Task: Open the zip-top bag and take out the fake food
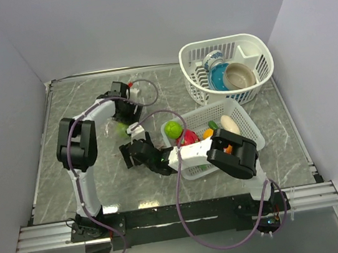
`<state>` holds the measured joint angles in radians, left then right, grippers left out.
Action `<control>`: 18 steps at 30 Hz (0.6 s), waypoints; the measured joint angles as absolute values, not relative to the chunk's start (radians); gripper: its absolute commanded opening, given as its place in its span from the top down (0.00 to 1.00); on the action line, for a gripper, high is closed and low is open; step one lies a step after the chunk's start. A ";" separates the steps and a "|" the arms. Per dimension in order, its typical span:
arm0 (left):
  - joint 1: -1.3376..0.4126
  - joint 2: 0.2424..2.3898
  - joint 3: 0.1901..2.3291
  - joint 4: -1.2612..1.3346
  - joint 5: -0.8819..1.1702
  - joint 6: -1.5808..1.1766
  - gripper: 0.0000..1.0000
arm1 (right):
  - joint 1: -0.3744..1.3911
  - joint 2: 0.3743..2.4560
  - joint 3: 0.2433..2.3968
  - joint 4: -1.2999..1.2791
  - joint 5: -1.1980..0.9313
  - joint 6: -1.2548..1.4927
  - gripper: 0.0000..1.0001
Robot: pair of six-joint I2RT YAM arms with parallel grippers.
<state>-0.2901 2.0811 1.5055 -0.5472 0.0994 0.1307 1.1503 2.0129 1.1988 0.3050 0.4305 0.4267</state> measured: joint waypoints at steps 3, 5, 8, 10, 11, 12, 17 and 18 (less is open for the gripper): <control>-0.290 2.075 1.502 -0.547 0.093 0.129 0.25 | 1.150 2.014 1.199 0.305 0.432 0.426 0.15; -0.290 2.067 1.489 -0.545 0.093 0.130 0.29 | 1.150 2.019 1.200 0.305 0.435 0.425 0.15; -0.290 2.044 1.459 -0.534 0.096 0.137 0.36 | 1.149 2.028 1.202 0.304 0.438 0.425 0.15; -0.289 2.025 1.435 -0.538 0.110 0.138 0.40 | 1.149 2.034 1.205 0.304 0.440 0.426 0.15; -0.288 2.013 1.419 -0.546 0.121 0.137 0.45 | 1.149 2.035 1.205 0.304 0.440 0.425 0.15; -0.287 2.003 1.402 -0.563 0.133 0.138 0.47 | 1.149 2.036 1.205 0.303 0.440 0.426 0.15; -0.278 1.946 1.340 -0.650 0.231 0.146 0.50 | 1.149 2.038 1.207 0.303 0.439 0.425 0.13; -0.278 1.938 1.329 -0.674 0.251 0.151 0.50 | 1.149 2.041 1.211 0.303 0.438 0.425 0.13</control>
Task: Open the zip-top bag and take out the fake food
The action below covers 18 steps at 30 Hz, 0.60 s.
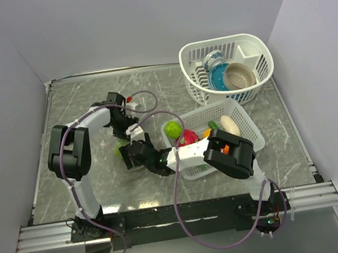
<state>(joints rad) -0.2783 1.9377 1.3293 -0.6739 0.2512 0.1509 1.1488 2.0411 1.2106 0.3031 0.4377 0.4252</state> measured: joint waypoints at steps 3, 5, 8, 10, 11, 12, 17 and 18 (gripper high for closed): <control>-0.278 1.920 1.304 -0.724 0.301 0.176 0.50 | 1.150 2.058 1.227 0.303 0.416 0.425 0.13; -0.276 1.919 1.303 -0.746 0.334 0.193 0.48 | 1.157 2.065 1.235 0.302 0.406 0.426 0.12; -0.273 1.919 1.302 -0.776 0.387 0.205 0.47 | 1.165 2.070 1.248 0.297 0.384 0.425 0.09; -0.272 1.920 1.302 -0.794 0.409 0.206 0.47 | 1.172 2.070 1.256 0.297 0.378 0.424 0.05; -0.272 1.920 1.303 -0.804 0.419 0.205 0.47 | 1.177 2.070 1.259 0.299 0.380 0.422 0.03; -0.271 1.922 1.305 -0.814 0.427 0.204 0.48 | 1.184 2.070 1.263 0.298 0.389 0.421 0.01; -0.269 1.930 1.317 -0.837 0.447 0.197 0.48 | 1.229 2.131 1.360 0.254 0.511 0.408 0.00; -0.268 1.930 1.317 -0.839 0.448 0.197 0.48 | 1.238 2.154 1.394 0.239 0.542 0.407 0.00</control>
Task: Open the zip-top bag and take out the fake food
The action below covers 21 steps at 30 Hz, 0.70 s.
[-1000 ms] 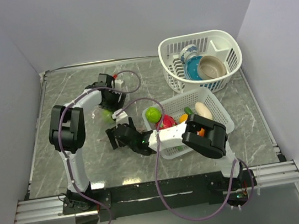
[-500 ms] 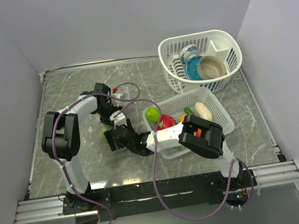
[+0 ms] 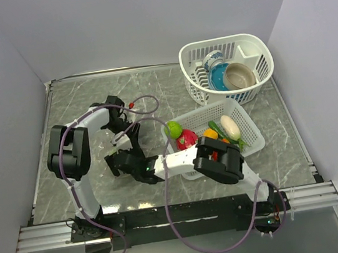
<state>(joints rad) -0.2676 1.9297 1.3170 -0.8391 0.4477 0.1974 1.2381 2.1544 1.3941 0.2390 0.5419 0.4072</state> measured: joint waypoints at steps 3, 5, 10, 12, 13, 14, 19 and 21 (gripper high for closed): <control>-0.265 1.930 1.317 -0.842 0.448 0.197 0.48 | 1.251 2.199 1.445 0.213 0.598 0.402 0.00; -0.262 1.930 1.317 -0.840 0.449 0.197 0.48 | 1.254 2.221 1.471 0.200 0.627 0.399 0.00; -0.258 1.930 1.323 -0.836 0.458 0.197 0.47 | 1.255 2.239 1.507 0.169 0.665 0.398 0.14; -0.258 1.930 1.324 -0.838 0.460 0.197 0.44 | 1.254 2.237 1.488 0.199 0.663 0.391 0.24; -0.258 1.930 1.323 -0.841 0.466 0.198 0.44 | 1.254 2.228 1.460 0.228 0.657 0.387 0.31; -0.258 1.929 1.323 -0.843 0.471 0.198 0.44 | 1.254 2.218 1.431 0.261 0.653 0.383 0.35; -0.250 1.929 1.323 -0.859 0.479 0.197 0.40 | 1.250 2.153 1.295 0.377 0.626 0.361 0.55; -0.237 1.929 1.323 -0.866 0.477 0.197 0.40 | 1.249 2.131 1.259 0.406 0.619 0.357 0.58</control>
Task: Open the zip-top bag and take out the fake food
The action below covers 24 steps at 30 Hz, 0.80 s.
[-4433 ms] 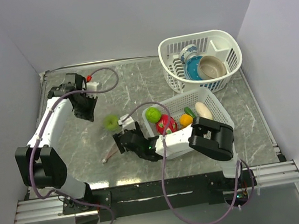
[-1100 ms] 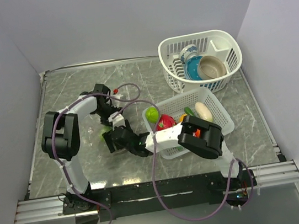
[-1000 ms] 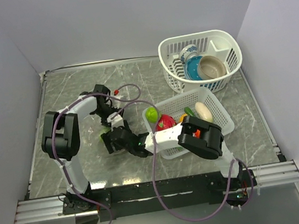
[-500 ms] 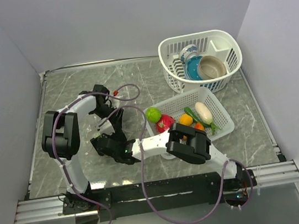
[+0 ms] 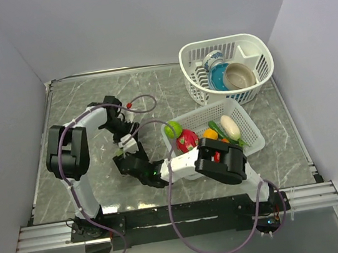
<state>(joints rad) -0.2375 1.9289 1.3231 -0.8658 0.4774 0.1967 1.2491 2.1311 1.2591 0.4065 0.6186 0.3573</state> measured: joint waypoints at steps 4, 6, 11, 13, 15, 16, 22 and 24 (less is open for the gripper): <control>-0.199 1.929 1.319 -0.869 0.490 0.188 0.41 | 1.250 2.057 1.153 0.484 0.557 0.350 0.62; -0.163 1.929 1.312 -0.852 0.467 0.189 0.42 | 1.251 2.011 1.106 0.485 0.556 0.346 0.62; -0.075 1.925 1.291 -0.849 0.410 0.185 0.43 | 1.250 1.895 1.033 0.490 0.572 0.337 0.61; -0.075 1.922 1.287 -0.844 0.391 0.184 0.43 | 1.251 1.843 1.005 0.486 0.582 0.334 0.61; -0.078 1.919 1.283 -0.839 0.375 0.183 0.43 | 1.254 1.796 0.988 0.476 0.599 0.331 0.60; -0.079 1.918 1.283 -0.837 0.369 0.182 0.43 | 1.257 1.770 0.979 0.469 0.609 0.332 0.60; -0.075 1.909 1.277 -0.829 0.346 0.179 0.47 | 1.259 1.543 0.869 0.333 0.721 0.378 0.63; -0.075 1.906 1.277 -0.829 0.339 0.179 0.47 | 1.252 1.439 0.839 0.254 0.763 0.415 0.64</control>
<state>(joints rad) -0.0750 1.9060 1.2774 -0.8291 0.3386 0.1791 1.2518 1.4395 0.8391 0.2543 0.7631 0.4152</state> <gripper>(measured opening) 0.538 0.785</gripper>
